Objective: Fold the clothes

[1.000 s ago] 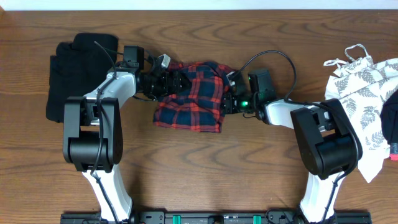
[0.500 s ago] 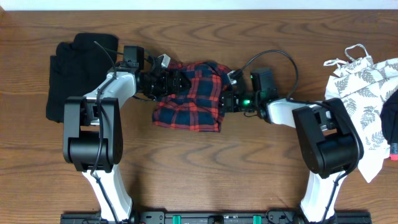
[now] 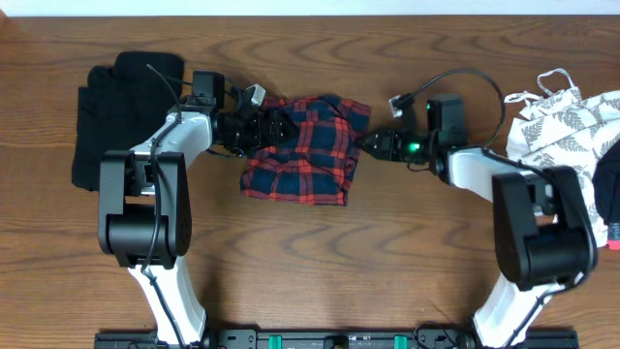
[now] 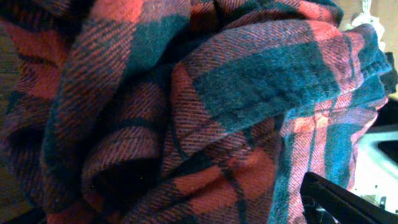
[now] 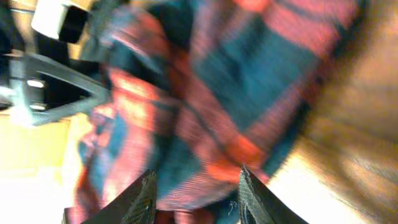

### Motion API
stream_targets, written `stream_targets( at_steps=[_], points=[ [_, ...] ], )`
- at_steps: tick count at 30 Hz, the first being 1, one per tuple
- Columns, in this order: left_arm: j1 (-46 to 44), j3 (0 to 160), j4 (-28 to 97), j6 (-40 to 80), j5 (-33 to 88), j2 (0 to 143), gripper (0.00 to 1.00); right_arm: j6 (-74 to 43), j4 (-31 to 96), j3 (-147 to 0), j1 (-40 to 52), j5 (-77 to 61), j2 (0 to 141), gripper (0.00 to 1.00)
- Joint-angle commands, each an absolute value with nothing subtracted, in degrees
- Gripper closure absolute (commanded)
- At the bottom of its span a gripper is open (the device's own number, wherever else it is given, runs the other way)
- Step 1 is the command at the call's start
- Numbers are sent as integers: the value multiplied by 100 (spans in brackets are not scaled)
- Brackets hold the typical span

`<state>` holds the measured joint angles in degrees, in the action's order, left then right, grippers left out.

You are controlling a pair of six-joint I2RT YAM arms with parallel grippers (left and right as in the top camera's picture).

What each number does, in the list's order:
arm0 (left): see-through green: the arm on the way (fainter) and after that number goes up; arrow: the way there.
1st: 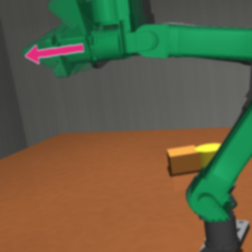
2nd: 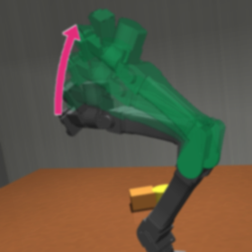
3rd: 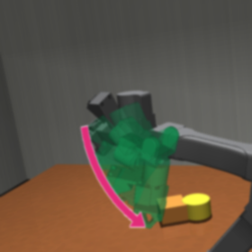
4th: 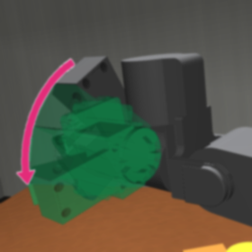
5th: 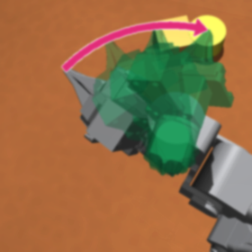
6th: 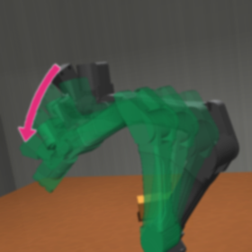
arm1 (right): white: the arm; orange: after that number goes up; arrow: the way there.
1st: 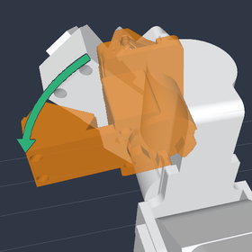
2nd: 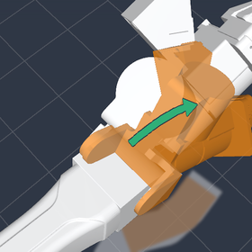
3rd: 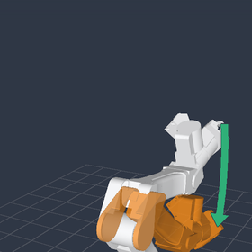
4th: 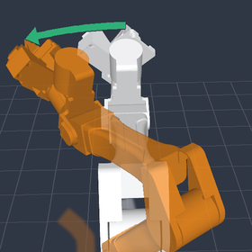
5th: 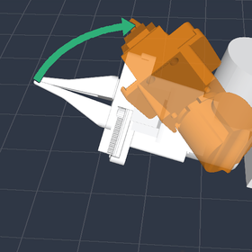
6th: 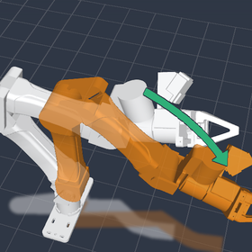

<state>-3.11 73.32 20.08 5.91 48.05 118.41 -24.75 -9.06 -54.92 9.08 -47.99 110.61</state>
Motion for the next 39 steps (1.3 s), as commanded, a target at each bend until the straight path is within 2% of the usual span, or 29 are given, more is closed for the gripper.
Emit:
stream_targets(
  at_steps=[1, 3, 4, 6, 8, 18, 23, 27, 37, 38, 39],
  points=[
    [-331, 7271, 2049, 519, 4587, 12068, 2, -2394, -917, -5470, 908, -4829, 10639, 59],
    [-331, 7271, 2049, 519, 4587, 12068, 2, -2370, -919, -5470, 928, -4829, 10477, 65],
    [-331, 7269, 2049, 519, 4587, 12068, 2, -2320, -921, -5470, 945, -4829, 10416, 71],
    [-331, 7271, 2049, 519, 4587, 12068, 2, -2217, -937, -5470, 1020, -4827, 10315, 93],
    [-331, 7271, 2047, 519, 4587, 12068, 2, -2209, -976, -5470, 1087, -4829, 10309, 98],
    [-331, 7271, 2049, 519, 4587, 12068, 2, -1557, -1066, -5470, 1776, -4495, 10674, 97],
    [-331, 7271, 2049, 519, 4587, 12068, 2, -1570, -1009, -5470, 1835, -3747, 11096, 96],
    [-331, 7269, 2069, 519, 4587, 12068, 2, -1953, -687, -5470, 1702, -2644, 11483, 94],
    [-331, 7269, 2086, 519, 4587, 12068, 2, -1964, -755, -5470, 1645, -2895, 11854, 95],
    [-331, 7269, 2086, 519, 4587, 12068, 2, -1964, -773, -5470, 1656, -2897, 11854, 95],
    [-331, 7269, 2084, 517, 4587, 12068, 10, -1966, -779, -5470, 1667, -2906, 11854, 96]
  ],
)
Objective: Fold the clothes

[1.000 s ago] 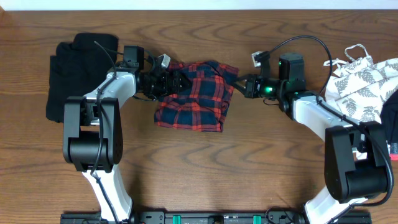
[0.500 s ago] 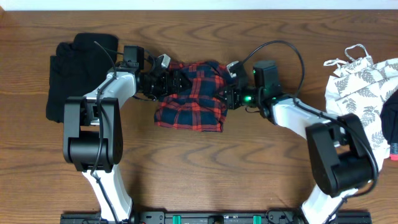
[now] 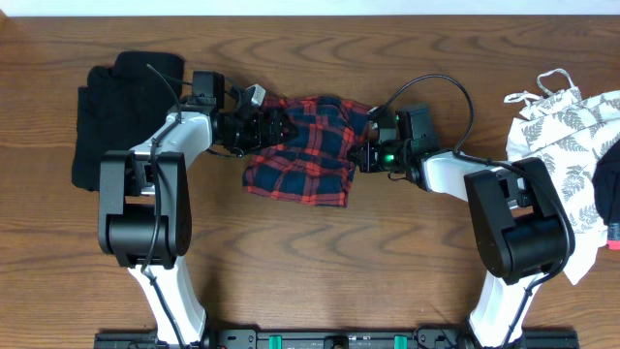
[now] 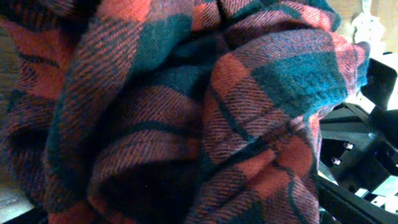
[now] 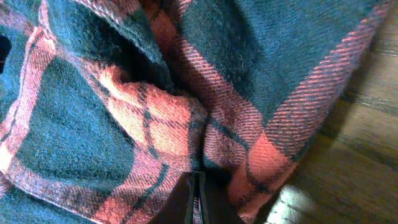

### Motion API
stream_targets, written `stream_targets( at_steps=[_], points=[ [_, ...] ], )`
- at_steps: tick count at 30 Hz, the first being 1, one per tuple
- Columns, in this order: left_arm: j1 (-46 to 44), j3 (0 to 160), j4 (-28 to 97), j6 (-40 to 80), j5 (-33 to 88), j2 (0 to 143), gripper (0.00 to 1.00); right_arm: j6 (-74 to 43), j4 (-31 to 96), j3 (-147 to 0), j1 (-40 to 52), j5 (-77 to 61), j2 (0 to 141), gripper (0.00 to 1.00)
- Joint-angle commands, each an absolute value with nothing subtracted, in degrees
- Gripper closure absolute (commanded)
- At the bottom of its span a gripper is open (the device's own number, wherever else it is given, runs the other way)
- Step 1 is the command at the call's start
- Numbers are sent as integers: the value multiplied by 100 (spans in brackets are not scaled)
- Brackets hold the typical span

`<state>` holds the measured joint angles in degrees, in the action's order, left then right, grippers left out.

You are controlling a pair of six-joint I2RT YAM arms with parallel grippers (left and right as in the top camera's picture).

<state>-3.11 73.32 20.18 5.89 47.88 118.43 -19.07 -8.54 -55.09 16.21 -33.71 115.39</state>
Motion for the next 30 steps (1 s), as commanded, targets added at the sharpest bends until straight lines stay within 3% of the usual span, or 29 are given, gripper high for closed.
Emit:
stream_targets(
  at_steps=[1, 4, 7, 22, 23, 27, 29, 30],
  points=[
    [-331, 7269, 2078, 515, 4587, 12068, 20, -1964, -797, -5470, 1678, -2965, 11854, 96],
    [-331, 7269, 2036, 517, 4587, 12068, 19, -1964, -886, -5470, 1684, -3332, 11850, 96],
    [-375, 7269, 2049, 515, 4587, 12068, 0, -1964, -963, -5470, 1678, -3826, 11810, 92],
    [-950, 7203, 2324, 506, 4589, 12070, 1, -2014, -1037, -5516, 1822, -3795, 11679, 89],
    [-989, 7201, 2318, 491, 4589, 12070, 4, -2014, -1035, -5516, 1831, -3791, 11679, 89],
    [-1074, 7199, 2287, 471, 4591, 12070, 44, -2014, -1026, -5516, 1831, -3793, 11679, 89],
    [-1074, 7199, 2314, 473, 4591, 12070, 73, -2014, -1026, -5516, 1839, -3793, 11679, 89],
    [-1074, 7199, 2329, 471, 4589, 12070, 81, -2014, -1026, -5516, 1844, -3791, 11679, 89]
  ],
)
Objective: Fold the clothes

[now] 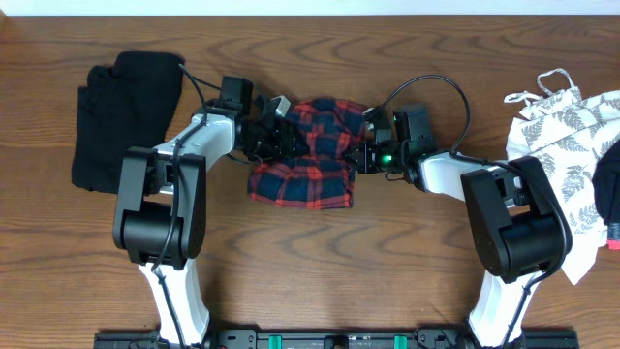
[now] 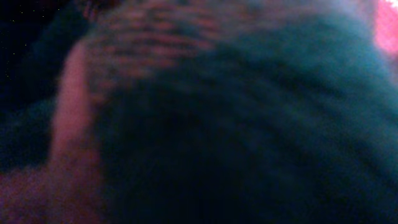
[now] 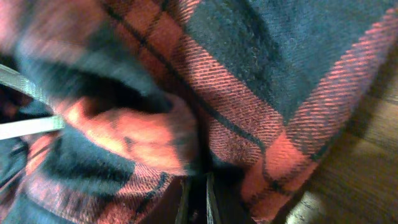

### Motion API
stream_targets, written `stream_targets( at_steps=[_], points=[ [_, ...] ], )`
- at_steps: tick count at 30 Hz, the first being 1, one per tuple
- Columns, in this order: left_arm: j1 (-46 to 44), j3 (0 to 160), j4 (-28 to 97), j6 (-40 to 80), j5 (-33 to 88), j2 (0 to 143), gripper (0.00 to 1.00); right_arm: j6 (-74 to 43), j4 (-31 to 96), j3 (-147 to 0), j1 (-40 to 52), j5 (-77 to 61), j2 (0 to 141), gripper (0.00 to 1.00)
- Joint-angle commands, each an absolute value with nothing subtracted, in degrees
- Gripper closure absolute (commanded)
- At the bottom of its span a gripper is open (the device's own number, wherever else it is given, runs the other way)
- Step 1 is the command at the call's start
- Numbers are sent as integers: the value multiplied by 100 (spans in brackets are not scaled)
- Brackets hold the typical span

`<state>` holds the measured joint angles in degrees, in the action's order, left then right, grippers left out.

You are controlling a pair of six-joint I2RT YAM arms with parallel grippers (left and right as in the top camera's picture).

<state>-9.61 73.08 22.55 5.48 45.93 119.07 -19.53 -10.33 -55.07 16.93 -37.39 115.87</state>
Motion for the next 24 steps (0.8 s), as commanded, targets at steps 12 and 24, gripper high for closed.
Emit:
stream_targets(
  at_steps=[12, 24],
  points=[
    [-683, 7279, 2196, 478, 4584, 11793, 94, -2012, -969, -5516, 1837, -4150, 11677, 92],
    [-309, 7430, 2191, 471, 3323, 10372, 94, -1964, -939, -5516, 1437, -4593, 10995, 89]
  ],
)
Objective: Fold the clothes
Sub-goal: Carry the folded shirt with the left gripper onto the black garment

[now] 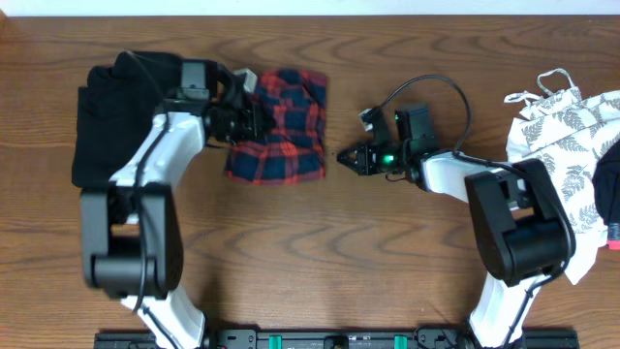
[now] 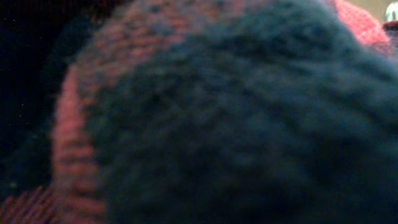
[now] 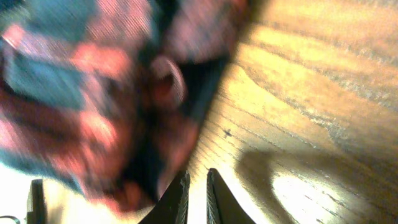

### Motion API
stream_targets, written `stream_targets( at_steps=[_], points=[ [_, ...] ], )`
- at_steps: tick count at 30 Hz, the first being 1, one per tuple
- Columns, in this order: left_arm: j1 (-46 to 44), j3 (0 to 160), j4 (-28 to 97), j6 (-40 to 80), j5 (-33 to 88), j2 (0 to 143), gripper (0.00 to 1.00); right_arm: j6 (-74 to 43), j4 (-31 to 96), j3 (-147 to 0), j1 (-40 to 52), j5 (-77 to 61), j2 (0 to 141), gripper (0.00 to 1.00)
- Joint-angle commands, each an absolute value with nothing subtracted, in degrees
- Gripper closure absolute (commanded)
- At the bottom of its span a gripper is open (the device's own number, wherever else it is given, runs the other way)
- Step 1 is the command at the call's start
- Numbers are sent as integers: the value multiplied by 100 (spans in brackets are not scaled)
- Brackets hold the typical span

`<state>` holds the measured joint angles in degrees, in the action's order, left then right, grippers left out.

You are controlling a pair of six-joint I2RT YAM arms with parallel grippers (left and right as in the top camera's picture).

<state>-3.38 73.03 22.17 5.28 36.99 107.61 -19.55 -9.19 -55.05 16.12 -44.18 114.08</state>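
The red and blue plaid garment (image 1: 281, 126) lies as a folded, compact bundle left of the table's middle. My left gripper (image 1: 244, 121) sits at the bundle's left edge, shut on the cloth. Plaid cloth (image 2: 217, 112) fills the whole left wrist view as a blur, hiding the fingers. My right gripper (image 1: 341, 153) hovers just right of the bundle without touching it. In the right wrist view the right gripper (image 3: 198, 186) has its fingers a narrow gap apart over bare wood. Nothing is between them, and the plaid (image 3: 93, 81) is blurred ahead to the left.
A black garment pile (image 1: 121, 107) lies at the far left, close behind my left arm. A white leaf-print garment (image 1: 567, 126) and a dark item (image 1: 610, 184) lie at the right edge. The wooden table (image 1: 320, 252) shows bare near the front.
The plaid bundle has shifted left with my left gripper and looks narrower. My right gripper no longer touches the cloth and stands apart on its right side.
At first the plaid lay spread between both grippers, the right one open at its right corner. Then the right gripper was shut on that corner, closer to the left. The cloth then bunched between the arms. Now it sits folded to the left, held only by the left gripper.
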Motion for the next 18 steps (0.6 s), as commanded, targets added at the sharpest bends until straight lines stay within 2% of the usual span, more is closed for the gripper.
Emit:
stream_targets(
  at_steps=[1, 12, 18],
  points=[
    [-287, 7430, 2176, 471, 3223, 10313, 94, -1966, -937, -5516, 1376, -4606, 10908, 89],
    [51, 7456, 2176, -62, 1267, 10189, 94, -1651, -292, -5516, 1076, -4681, 10149, 91],
    [593, 7577, 2241, -5, 1796, 10189, 94, -1645, -158, -5516, 978, -4674, 9896, 91]
  ],
)
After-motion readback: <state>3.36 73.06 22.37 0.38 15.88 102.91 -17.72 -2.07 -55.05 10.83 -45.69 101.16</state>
